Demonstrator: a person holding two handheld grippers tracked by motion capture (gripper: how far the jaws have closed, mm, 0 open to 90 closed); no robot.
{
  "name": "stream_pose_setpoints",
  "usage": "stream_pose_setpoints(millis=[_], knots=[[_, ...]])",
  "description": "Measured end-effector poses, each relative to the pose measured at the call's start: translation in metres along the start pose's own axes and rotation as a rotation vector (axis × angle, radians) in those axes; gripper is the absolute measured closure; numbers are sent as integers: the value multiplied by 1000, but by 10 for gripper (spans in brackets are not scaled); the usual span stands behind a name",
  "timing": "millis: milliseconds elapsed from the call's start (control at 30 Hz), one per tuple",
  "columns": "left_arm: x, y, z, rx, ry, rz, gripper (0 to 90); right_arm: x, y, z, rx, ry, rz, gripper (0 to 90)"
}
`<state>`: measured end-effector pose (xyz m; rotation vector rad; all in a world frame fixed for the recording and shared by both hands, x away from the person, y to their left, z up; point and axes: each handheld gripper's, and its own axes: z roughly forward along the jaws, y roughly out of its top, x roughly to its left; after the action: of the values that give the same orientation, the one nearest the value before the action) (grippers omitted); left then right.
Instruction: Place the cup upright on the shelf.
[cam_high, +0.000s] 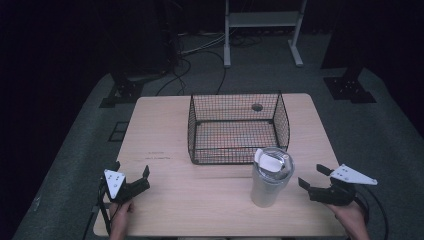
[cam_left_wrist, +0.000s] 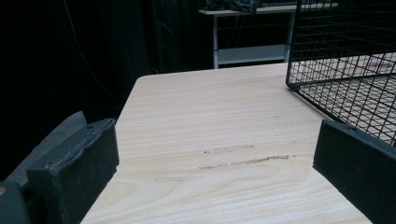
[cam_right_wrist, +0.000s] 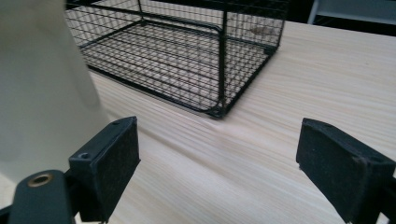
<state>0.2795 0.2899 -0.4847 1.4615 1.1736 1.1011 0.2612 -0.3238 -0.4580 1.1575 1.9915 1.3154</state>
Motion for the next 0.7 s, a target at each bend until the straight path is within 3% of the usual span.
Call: stream_pose_setpoints(millis=[367,700], knots=[[0,0,-1,0,-2,6,0,16,11,-7,12,52,-63,110],[0,0,-1,-5,-3,4,0,32,20,-17,-7,150,-98,63]])
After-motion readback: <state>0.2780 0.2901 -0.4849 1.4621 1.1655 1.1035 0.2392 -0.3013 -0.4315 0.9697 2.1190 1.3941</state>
